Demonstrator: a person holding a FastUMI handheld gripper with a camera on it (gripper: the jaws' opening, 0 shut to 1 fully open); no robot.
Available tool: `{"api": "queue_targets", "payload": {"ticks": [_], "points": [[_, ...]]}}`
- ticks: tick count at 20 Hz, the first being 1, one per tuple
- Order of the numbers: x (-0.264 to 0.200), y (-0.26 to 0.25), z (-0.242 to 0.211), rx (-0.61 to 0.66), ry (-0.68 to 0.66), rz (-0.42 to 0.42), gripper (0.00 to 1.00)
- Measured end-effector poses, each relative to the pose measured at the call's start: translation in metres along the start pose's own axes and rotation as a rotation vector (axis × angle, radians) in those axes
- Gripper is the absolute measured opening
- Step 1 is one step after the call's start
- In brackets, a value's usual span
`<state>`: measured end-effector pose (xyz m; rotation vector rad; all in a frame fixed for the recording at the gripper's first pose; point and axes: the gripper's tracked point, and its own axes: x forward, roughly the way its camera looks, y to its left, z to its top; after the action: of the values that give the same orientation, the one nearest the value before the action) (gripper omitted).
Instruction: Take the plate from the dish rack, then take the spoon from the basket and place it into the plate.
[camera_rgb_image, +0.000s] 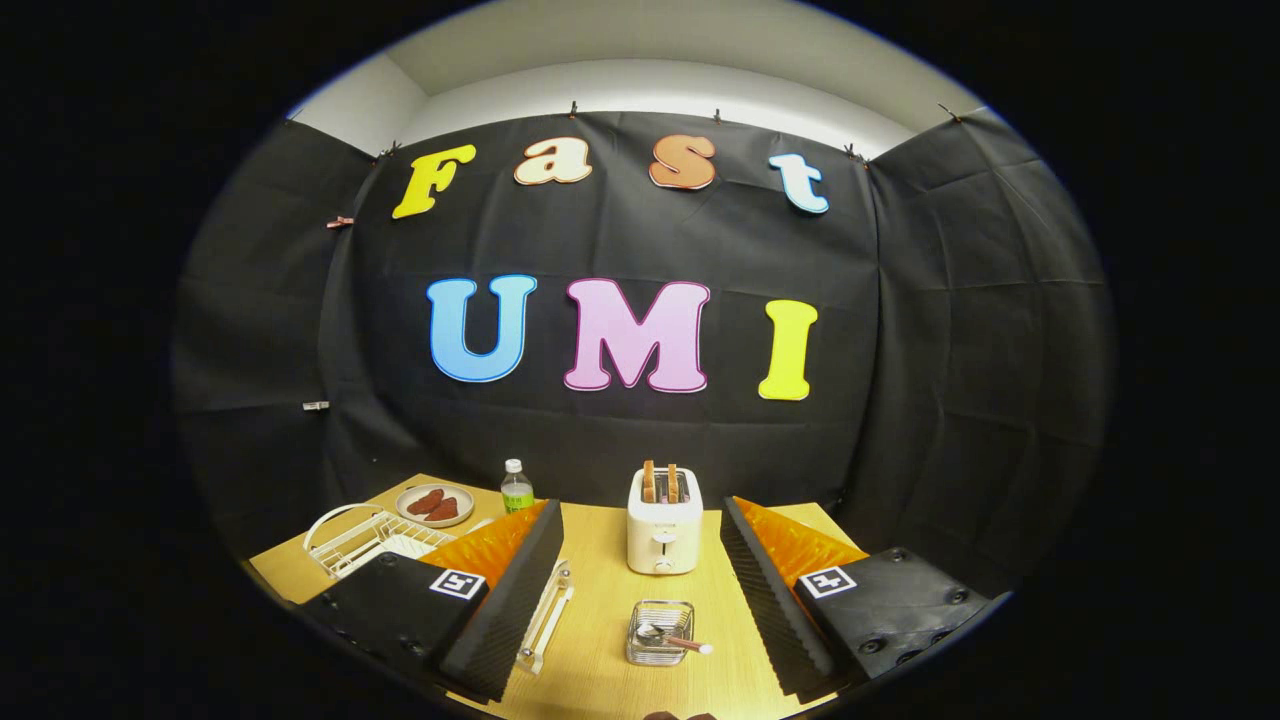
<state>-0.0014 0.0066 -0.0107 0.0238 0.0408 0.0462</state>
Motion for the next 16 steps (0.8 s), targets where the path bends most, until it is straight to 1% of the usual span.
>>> {"api": "queue_targets", "payload": {"ticks": [5,11,14,16], "points": [[0.012,0.012,-0.011,-0.010,0.049,0.026,0.98],[0.034,0.030,-0.005,-0.014,0.058,0.061,0.98],[0.049,0.042,-0.015,0.000,0.130,0.074,0.98],[0.062,0.058,-0.021,0.010,0.171,0.104,0.98]]}}
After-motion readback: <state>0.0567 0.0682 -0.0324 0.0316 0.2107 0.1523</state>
